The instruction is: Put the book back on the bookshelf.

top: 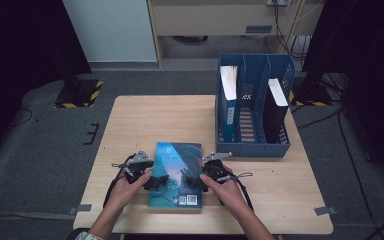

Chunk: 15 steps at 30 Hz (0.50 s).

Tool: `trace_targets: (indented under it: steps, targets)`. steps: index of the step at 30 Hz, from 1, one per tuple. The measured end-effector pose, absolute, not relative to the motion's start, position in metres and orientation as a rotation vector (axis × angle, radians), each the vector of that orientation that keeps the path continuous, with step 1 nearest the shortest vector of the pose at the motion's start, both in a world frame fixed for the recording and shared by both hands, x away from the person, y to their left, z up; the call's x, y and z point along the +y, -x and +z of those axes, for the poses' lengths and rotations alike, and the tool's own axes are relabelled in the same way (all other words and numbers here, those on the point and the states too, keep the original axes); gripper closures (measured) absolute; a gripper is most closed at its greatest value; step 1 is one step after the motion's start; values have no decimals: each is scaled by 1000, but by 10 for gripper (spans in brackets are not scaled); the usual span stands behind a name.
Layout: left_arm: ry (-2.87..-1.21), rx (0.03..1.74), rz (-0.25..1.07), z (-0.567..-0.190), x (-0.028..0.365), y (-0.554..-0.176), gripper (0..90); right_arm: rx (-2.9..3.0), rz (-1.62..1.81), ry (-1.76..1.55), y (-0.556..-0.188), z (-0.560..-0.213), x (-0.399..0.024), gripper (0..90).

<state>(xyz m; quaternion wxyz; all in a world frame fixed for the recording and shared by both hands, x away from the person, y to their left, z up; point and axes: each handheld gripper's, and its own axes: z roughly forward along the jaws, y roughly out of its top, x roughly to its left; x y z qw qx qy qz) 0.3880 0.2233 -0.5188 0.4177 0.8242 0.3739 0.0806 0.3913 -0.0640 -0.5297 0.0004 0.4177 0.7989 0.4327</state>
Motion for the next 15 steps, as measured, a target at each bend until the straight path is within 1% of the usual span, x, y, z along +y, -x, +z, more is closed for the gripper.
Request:
trace_targets:
  steps: [15]
  targets:
    - [-2062, 908, 170, -522, 223, -399, 53, 2500, 1430, -1309, -394, -536, -70, 88]
